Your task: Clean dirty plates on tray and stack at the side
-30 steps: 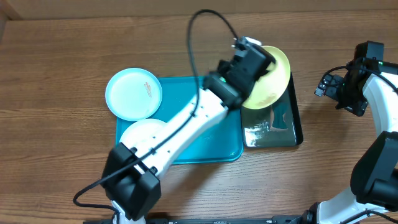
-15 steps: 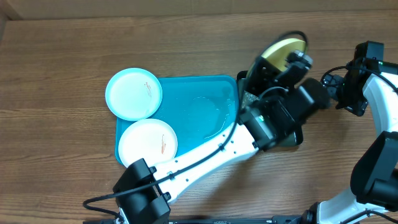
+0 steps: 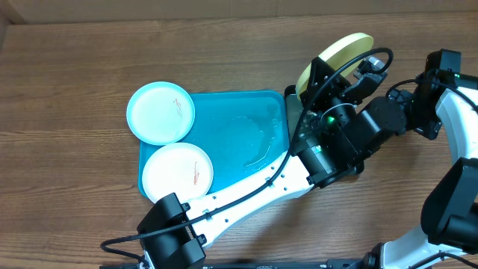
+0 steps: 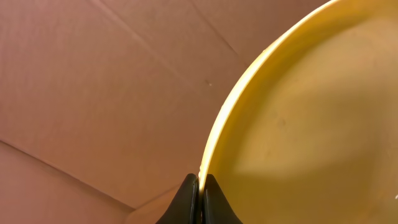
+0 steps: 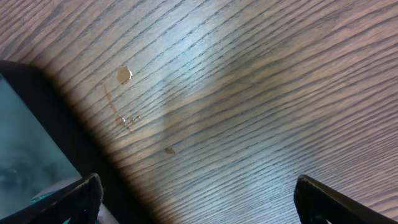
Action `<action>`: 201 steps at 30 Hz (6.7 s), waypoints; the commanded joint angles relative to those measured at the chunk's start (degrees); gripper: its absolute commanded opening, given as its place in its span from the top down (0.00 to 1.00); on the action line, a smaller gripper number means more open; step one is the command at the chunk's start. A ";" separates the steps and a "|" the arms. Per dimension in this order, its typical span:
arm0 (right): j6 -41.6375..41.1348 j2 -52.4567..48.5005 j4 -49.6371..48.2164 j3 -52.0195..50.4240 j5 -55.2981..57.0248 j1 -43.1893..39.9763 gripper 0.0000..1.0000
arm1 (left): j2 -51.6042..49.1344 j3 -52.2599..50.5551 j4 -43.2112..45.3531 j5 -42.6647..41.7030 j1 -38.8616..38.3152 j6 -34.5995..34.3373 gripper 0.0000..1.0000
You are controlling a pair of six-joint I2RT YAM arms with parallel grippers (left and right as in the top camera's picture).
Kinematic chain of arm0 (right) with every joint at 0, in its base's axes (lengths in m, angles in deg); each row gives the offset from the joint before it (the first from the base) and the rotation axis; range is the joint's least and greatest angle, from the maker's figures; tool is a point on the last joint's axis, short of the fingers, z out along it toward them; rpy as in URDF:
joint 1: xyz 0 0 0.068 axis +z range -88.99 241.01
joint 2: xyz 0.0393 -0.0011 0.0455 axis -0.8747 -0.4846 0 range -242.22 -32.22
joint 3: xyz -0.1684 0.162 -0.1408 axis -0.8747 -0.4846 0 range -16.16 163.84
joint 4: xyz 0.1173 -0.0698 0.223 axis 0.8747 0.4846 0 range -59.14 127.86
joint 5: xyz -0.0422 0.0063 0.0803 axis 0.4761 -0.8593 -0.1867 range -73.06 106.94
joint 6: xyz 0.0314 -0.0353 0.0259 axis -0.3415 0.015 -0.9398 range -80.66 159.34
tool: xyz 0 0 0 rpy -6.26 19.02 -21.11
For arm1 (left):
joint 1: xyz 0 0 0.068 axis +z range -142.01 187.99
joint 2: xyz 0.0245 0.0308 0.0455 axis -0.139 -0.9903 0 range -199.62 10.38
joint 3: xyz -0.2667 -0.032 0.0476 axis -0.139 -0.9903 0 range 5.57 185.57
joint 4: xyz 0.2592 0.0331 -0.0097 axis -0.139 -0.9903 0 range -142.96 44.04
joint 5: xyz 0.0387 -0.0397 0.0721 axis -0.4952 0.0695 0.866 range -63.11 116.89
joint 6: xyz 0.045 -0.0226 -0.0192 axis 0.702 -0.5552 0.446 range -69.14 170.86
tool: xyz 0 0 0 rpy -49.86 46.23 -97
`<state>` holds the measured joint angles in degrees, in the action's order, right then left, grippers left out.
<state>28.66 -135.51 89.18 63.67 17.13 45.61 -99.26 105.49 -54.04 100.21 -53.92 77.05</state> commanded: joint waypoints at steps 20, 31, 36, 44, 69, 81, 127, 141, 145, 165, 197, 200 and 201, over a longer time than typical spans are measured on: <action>-0.24 0.33 -0.15 1.18 -0.28 -0.28 0.00 | -0.44 1.42 -28.28 -17.70 4.81 -41.55 0.96; -0.22 0.33 -0.13 1.20 -0.28 -0.28 0.00 | -2.73 0.79 -38.62 -66.88 23.47 -54.29 0.96; -0.24 0.33 -0.15 1.20 -0.28 -0.28 0.00 | -2.71 0.79 -39.89 -96.48 38.23 -52.98 0.96; -0.22 0.33 -0.13 1.20 -0.28 -0.28 0.00 | -2.71 0.79 -46.93 -112.04 60.87 -51.39 0.96; -0.24 0.33 -0.15 1.20 -0.28 -0.28 0.00 | -2.73 -0.72 -56.33 -82.75 109.79 -49.57 0.96; -0.22 0.33 -0.13 1.18 -0.28 -0.28 0.00 | -2.75 -11.17 -42.53 -77.59 102.97 -49.11 0.96; -0.24 0.33 -0.17 1.20 -0.28 -0.26 0.00 | 18.10 -19.26 -59.41 -111.43 90.05 -31.15 0.19; -0.24 0.33 -0.17 1.18 -0.28 -0.26 0.00 | 32.52 -24.92 -68.19 -78.73 70.14 -39.56 0.19; -0.24 0.33 -0.17 1.20 -0.28 -0.26 0.00 | 32.39 -31.23 -62.66 -78.64 69.81 -39.54 0.24; -0.24 0.33 -0.15 1.20 -0.28 -0.26 0.00 | 31.54 -53.35 -39.76 -63.87 70.07 -45.99 0.48; -0.24 0.33 -0.17 1.20 -0.28 -0.26 0.00 | 31.28 -60.28 -38.14 -70.01 70.51 -45.94 0.83; -0.22 0.33 -0.17 1.20 -0.28 -0.26 0.00 | 31.28 -60.28 -38.23 -71.54 70.51 -45.90 0.89; -0.24 0.33 -0.17 1.20 -0.28 -0.26 0.00 | 31.28 -60.28 -38.38 -71.97 70.51 -45.90 0.92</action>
<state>28.66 -135.51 89.16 63.67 17.13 45.61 -67.63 45.67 -92.42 30.94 16.27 31.35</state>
